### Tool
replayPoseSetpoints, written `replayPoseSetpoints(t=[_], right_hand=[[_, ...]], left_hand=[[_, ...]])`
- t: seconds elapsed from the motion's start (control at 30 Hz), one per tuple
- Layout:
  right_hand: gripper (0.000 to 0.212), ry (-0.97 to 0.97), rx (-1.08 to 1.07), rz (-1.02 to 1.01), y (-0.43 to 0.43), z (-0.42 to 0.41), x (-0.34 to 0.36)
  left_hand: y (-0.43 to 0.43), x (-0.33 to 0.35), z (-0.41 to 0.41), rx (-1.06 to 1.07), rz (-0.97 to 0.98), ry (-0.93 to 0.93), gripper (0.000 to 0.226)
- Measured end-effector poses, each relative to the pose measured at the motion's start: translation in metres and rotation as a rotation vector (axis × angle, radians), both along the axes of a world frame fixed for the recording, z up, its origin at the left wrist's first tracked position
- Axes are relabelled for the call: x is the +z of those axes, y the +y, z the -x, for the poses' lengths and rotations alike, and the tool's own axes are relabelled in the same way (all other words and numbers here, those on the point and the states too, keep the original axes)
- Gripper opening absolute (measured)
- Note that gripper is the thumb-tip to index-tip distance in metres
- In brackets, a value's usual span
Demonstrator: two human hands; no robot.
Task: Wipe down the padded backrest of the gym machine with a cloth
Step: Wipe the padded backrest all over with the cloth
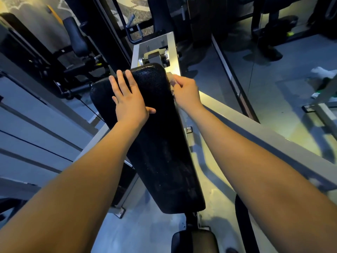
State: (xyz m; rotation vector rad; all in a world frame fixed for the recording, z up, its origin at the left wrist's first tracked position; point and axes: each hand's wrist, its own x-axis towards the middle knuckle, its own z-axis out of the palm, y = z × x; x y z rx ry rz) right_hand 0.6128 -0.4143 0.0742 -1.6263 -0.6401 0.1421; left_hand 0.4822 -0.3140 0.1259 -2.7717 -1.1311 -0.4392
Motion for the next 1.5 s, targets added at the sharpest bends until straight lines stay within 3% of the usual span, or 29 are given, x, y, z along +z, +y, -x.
replayPoseSetpoints(t=[0.13, 0.27, 0.33, 0.43, 0.57, 0.77, 1.0, 1.2, 1.37, 1.5], right_hand=[[0.024, -0.067, -0.152, 0.069, -0.003, 0.034, -0.022], [0.028, 0.084, -0.126, 0.25, -0.037, 0.065, -0.092], [0.033, 0.118, -0.077, 0.294, -0.039, 0.061, -0.085], [0.044, -0.016, -0.133, 0.153, -0.021, 0.046, -0.036], [0.021, -0.128, -0.204, 0.131, -0.012, 0.057, -0.031], [0.027, 0.089, -0.137, 0.425, -0.041, 0.085, -0.114], [0.035, 0.014, -0.099, 0.192, -0.017, 0.044, -0.054], [0.034, 0.214, -0.002, 0.396, -0.043, 0.065, -0.113], [0.041, 0.003, -0.075, 0.279, -0.044, 0.063, -0.056], [0.014, -0.225, -0.128, 0.125, -0.033, 0.064, -0.026]], left_hand=[[0.001, -0.001, 0.001, -0.005, -0.002, -0.012, 0.142], [0.003, -0.004, 0.003, -0.013, -0.004, -0.019, 0.141], [0.002, -0.002, 0.004, -0.016, -0.002, -0.021, 0.141], [0.001, -0.002, 0.003, -0.025, 0.007, -0.031, 0.14], [0.001, -0.004, 0.005, -0.025, -0.005, -0.046, 0.141], [0.006, -0.006, 0.005, -0.046, 0.014, -0.064, 0.14], [0.007, -0.007, 0.006, -0.049, 0.016, -0.067, 0.142], [0.007, -0.003, 0.003, -0.038, 0.05, -0.013, 0.144], [0.004, -0.001, 0.021, -0.093, 0.077, -0.069, 0.132], [-0.003, -0.037, 0.055, -0.124, 0.119, -0.095, 0.105]])
